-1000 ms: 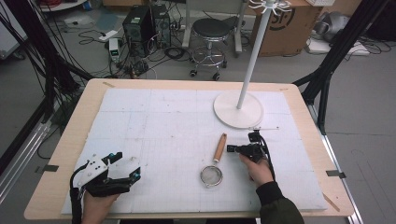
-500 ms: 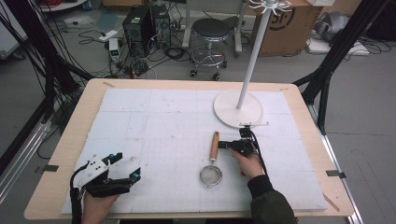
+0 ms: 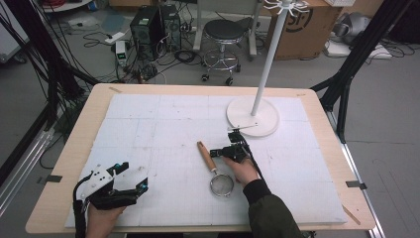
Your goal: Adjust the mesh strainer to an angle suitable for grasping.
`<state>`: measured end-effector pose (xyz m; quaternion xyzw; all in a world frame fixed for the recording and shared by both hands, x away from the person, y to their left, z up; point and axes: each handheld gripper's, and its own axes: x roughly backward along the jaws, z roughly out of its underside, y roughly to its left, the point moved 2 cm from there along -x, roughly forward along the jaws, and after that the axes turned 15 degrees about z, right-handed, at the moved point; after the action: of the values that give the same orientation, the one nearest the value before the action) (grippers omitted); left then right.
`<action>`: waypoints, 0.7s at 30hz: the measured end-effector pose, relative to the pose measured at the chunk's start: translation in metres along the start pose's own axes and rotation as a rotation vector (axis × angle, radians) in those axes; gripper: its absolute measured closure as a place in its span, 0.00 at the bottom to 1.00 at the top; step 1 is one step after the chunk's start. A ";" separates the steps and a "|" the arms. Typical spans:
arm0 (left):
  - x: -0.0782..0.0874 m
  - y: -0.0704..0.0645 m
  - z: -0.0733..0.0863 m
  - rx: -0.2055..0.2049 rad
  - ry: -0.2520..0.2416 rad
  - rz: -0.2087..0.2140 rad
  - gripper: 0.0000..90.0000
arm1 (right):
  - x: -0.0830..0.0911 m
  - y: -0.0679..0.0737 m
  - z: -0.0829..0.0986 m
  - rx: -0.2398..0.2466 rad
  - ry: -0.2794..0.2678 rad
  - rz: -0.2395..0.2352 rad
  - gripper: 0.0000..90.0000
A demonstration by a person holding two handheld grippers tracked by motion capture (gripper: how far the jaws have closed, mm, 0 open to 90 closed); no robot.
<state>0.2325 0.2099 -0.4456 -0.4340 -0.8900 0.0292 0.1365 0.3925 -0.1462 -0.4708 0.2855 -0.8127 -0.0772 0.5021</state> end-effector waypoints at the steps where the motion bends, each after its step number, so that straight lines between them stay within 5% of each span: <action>1: 0.000 0.000 0.000 0.000 0.000 0.000 0.13 | -0.001 0.001 -0.001 0.012 -0.003 0.002 1.00; 12: 0.001 0.000 0.000 -0.001 -0.003 -0.005 0.13 | -0.005 0.011 -0.001 0.040 0.038 -0.023 1.00; 16: 0.003 0.000 0.000 0.000 -0.002 -0.007 0.13 | 0.005 0.011 0.000 0.064 -0.005 -0.018 0.63; 21: 0.002 -0.001 0.000 -0.005 0.001 -0.006 0.13 | 0.019 0.010 0.002 0.060 -0.041 -0.051 0.48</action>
<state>0.2306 0.2113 -0.4450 -0.4315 -0.8914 0.0265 0.1360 0.3803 -0.1484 -0.4531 0.3194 -0.8172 -0.0712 0.4744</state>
